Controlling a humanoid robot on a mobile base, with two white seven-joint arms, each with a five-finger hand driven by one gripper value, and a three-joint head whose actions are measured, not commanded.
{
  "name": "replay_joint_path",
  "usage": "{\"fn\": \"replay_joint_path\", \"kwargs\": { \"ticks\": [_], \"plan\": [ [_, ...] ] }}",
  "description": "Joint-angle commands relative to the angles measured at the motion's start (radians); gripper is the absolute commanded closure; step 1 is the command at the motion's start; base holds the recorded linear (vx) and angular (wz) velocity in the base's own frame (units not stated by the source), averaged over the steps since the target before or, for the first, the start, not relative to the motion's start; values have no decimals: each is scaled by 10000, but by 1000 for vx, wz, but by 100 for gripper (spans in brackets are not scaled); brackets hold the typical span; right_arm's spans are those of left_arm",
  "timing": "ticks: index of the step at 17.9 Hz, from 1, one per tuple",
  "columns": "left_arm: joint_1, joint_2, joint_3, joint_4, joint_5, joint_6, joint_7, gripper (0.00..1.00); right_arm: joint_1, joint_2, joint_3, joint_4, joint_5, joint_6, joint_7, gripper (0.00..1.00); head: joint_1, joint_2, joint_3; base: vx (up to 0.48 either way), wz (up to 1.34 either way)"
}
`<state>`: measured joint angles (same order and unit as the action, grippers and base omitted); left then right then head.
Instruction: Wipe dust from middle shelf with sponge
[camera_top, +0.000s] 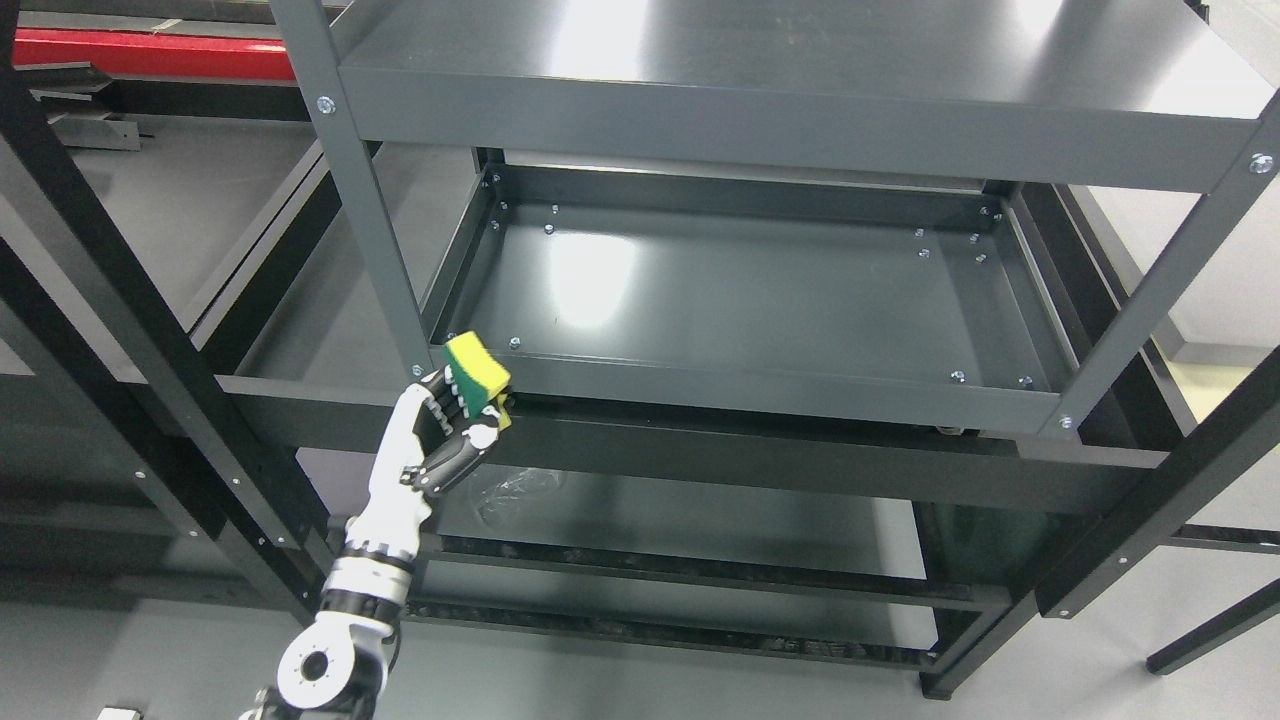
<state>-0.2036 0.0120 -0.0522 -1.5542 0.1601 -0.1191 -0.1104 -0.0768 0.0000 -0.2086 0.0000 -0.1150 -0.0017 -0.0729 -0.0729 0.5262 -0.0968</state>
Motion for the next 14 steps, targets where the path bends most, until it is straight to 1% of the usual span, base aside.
{"fn": "replay_joint_path", "kwargs": {
  "ticks": [1, 4, 10, 14],
  "plan": [
    [503, 55, 1548, -1131, 499, -296, -658, 99, -14, -175, 0, -175, 0, 723, 8, 0, 0, 0, 0, 0, 0],
    [456, 55, 1489, -1362, 685, -953, -783, 99, 1, -175, 0, -175, 0, 723, 8, 0, 0, 0, 0, 0, 0],
    [517, 55, 830, -1331, 685, -1079, -660, 99, -14, -175, 0, -175, 0, 723, 8, 0, 0, 0, 0, 0, 0],
    [533, 55, 783, -1347, 670, -1079, -660, 99, 1, -175, 0, -175, 0, 723, 8, 0, 0, 0, 0, 0, 0]
  ]
}}
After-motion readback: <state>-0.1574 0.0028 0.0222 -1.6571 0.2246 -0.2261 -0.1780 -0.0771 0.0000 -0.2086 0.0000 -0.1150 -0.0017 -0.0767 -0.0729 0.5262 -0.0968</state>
